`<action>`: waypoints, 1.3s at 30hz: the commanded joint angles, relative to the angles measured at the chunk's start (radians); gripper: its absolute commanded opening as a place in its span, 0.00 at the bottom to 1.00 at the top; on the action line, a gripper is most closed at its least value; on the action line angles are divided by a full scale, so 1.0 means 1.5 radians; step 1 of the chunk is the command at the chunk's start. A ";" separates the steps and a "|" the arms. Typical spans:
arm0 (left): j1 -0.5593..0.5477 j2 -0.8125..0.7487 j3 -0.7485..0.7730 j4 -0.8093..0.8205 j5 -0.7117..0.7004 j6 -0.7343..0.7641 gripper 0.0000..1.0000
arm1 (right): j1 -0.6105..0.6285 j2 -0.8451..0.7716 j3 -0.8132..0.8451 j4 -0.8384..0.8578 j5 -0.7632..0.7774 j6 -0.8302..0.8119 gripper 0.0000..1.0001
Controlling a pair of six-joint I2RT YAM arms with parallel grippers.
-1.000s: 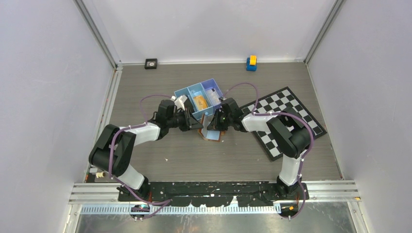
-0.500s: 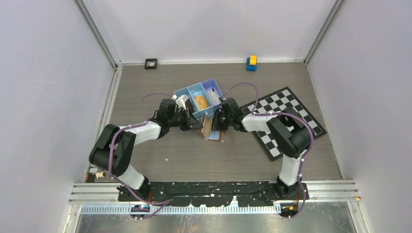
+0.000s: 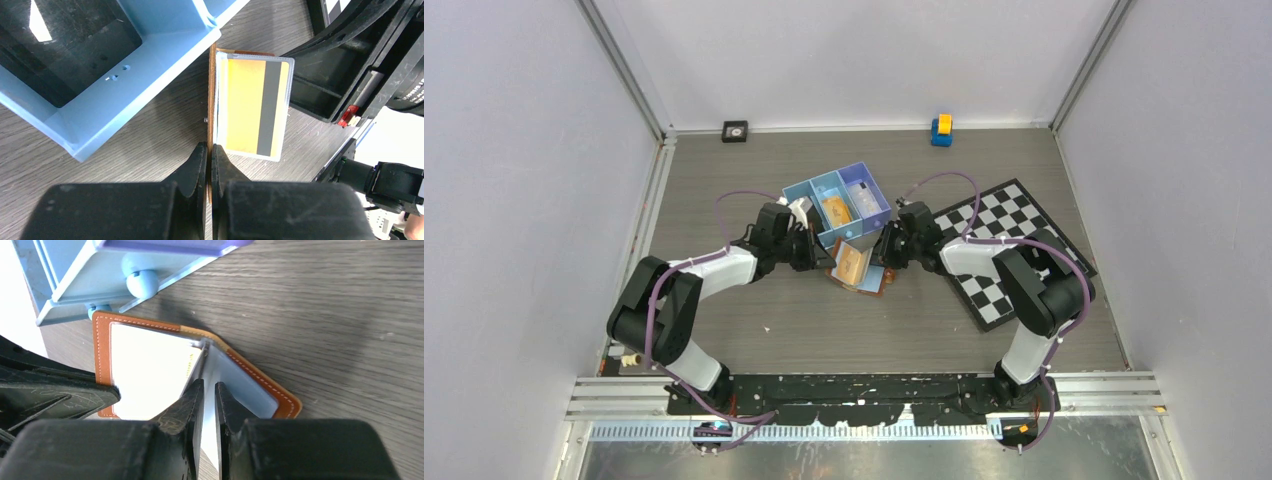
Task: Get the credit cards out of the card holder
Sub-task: Pick up the card holder from the center of the board.
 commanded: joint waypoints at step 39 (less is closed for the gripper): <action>0.001 -0.005 0.007 0.004 0.000 -0.007 0.00 | -0.057 -0.034 -0.095 0.242 -0.114 0.145 0.58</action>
